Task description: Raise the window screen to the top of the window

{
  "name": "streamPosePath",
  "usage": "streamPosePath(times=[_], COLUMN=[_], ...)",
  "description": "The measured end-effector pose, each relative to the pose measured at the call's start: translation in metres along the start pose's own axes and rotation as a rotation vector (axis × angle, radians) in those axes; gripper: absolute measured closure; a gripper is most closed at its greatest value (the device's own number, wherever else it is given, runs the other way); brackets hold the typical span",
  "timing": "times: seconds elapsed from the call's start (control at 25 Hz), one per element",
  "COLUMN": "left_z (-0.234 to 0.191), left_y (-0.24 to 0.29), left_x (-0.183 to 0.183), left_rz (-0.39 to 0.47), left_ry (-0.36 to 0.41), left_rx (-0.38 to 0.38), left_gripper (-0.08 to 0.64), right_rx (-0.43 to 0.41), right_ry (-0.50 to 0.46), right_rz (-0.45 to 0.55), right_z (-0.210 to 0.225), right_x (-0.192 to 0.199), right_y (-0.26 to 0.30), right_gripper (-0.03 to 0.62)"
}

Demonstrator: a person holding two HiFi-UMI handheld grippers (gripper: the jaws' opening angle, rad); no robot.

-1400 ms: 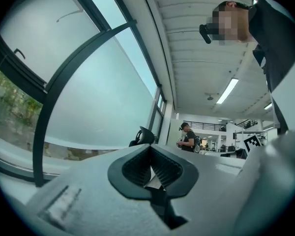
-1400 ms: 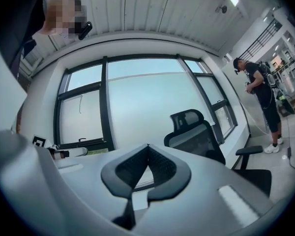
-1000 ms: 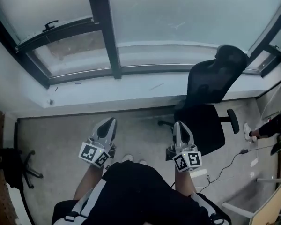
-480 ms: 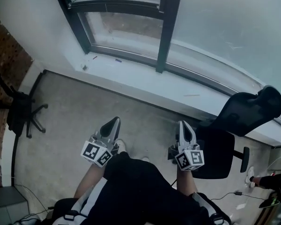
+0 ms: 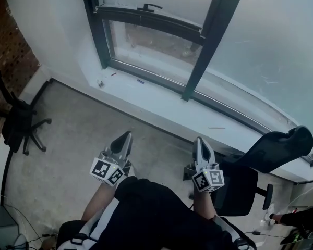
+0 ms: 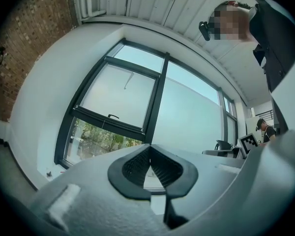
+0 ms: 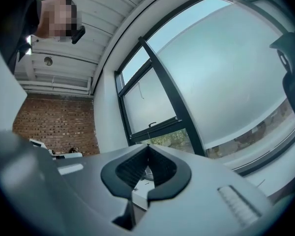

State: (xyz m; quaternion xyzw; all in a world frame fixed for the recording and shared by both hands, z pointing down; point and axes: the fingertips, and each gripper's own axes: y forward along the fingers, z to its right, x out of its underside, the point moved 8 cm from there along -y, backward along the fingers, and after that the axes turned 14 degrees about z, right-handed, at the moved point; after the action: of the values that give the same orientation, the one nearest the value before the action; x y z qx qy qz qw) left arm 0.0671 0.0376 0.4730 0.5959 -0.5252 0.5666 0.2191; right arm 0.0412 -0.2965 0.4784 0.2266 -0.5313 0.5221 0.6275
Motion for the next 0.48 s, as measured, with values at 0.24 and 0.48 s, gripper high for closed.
streamPosePath(times=[0.24, 0.48], left_z=[-0.077, -0.146], left_y=[0.019, 0.011], left_x=[-0.033, -0.056], left_rz=[0.027, 0.019], left_ry=[0.01, 0.019], left_rx=[0.011, -0.016], left_gripper=[0.558, 0.558], right_rx=[-0.028, -0.062], right_ry=[-0.012, 0.01], right_rz=[0.044, 0.054], right_z=[-0.05, -0.095], right_x=[0.017, 0.049], right_y=[0.067, 0.122], right_gripper=[0.586, 0.586])
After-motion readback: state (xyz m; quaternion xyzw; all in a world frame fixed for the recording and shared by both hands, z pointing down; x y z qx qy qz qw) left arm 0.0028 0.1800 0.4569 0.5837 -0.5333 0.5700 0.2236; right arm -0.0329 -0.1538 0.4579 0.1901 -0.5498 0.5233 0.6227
